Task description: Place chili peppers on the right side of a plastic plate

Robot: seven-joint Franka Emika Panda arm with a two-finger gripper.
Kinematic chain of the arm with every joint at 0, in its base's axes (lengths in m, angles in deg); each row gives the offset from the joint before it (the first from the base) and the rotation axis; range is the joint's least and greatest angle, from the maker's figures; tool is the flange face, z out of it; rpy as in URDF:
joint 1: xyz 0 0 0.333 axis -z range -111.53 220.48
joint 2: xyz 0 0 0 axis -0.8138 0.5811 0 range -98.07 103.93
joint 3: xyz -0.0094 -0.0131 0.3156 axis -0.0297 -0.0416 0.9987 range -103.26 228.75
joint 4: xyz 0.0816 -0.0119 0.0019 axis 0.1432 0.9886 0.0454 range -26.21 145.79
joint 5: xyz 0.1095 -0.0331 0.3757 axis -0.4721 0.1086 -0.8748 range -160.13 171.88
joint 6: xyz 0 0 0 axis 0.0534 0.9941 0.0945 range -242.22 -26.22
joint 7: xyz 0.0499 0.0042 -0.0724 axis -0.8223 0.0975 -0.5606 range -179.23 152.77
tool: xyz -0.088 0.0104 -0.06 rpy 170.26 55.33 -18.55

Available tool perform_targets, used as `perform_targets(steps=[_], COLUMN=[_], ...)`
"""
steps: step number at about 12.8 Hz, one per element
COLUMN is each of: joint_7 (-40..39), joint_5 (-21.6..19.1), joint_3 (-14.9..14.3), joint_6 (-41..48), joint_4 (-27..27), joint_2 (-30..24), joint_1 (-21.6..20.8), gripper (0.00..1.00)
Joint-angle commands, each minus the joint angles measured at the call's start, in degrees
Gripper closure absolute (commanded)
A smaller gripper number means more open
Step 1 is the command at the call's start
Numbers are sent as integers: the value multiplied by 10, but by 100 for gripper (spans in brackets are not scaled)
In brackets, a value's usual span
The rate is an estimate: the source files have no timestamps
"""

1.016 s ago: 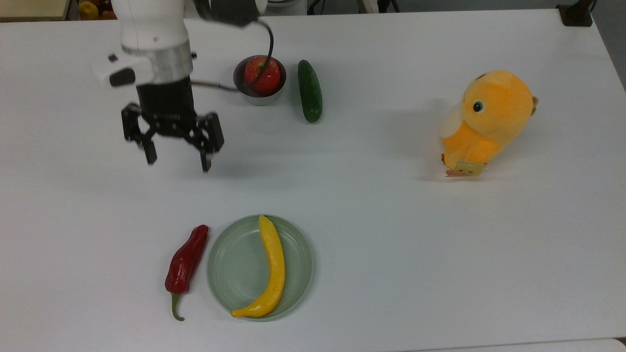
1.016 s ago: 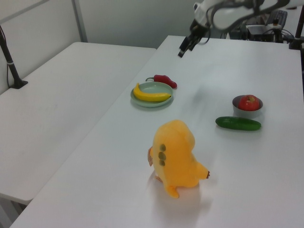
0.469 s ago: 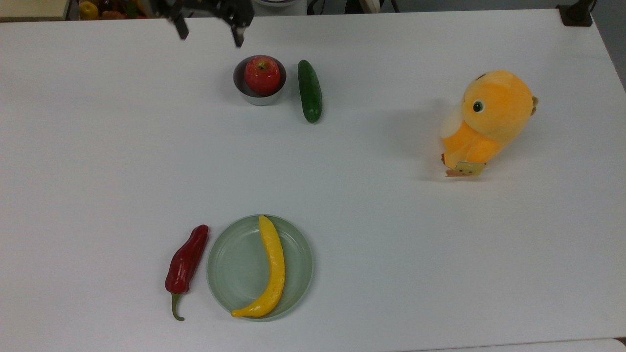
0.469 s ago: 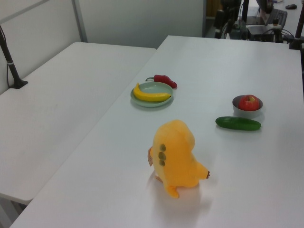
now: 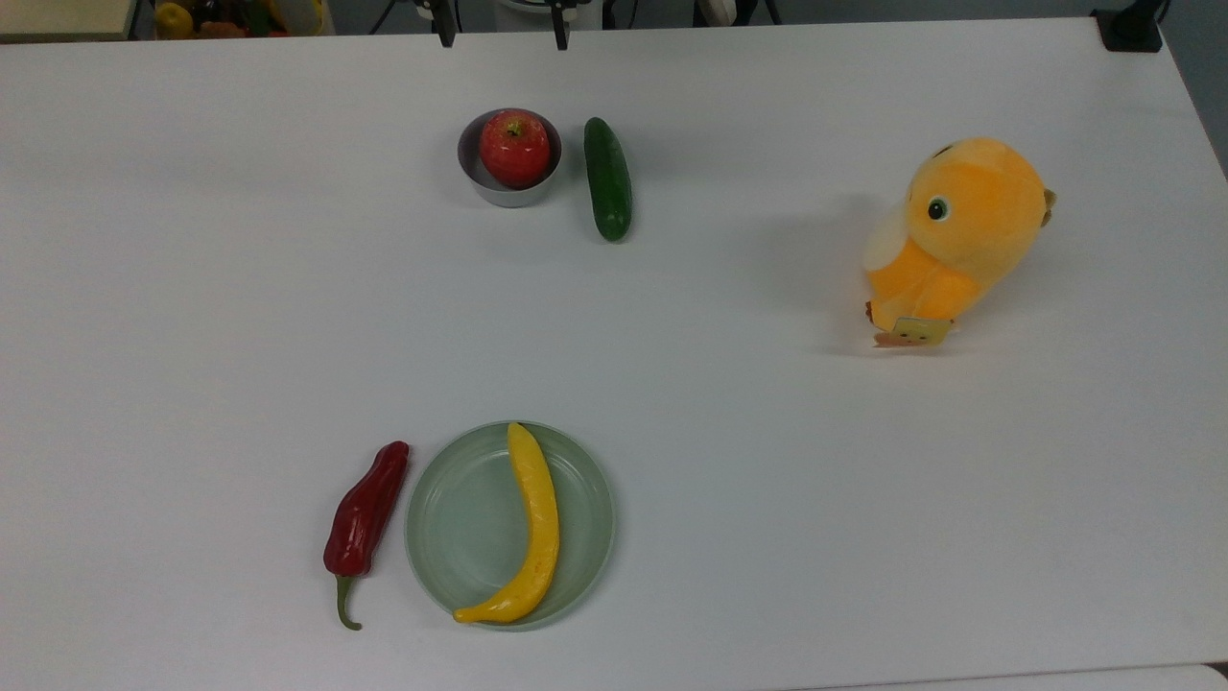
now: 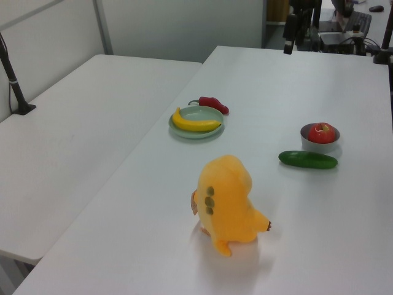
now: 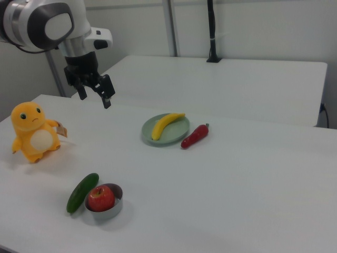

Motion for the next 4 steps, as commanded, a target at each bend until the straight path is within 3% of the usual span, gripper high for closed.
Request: perform_targets(steps=[1,4], joint_7=[-62,-63], joint_5=[-2,0], joint_3=[-24,-26], joint_6=[-38,-38], joint_4=[15,15], joint_2=[3,5], joint_1=[-9,-14], gripper=[0,0])
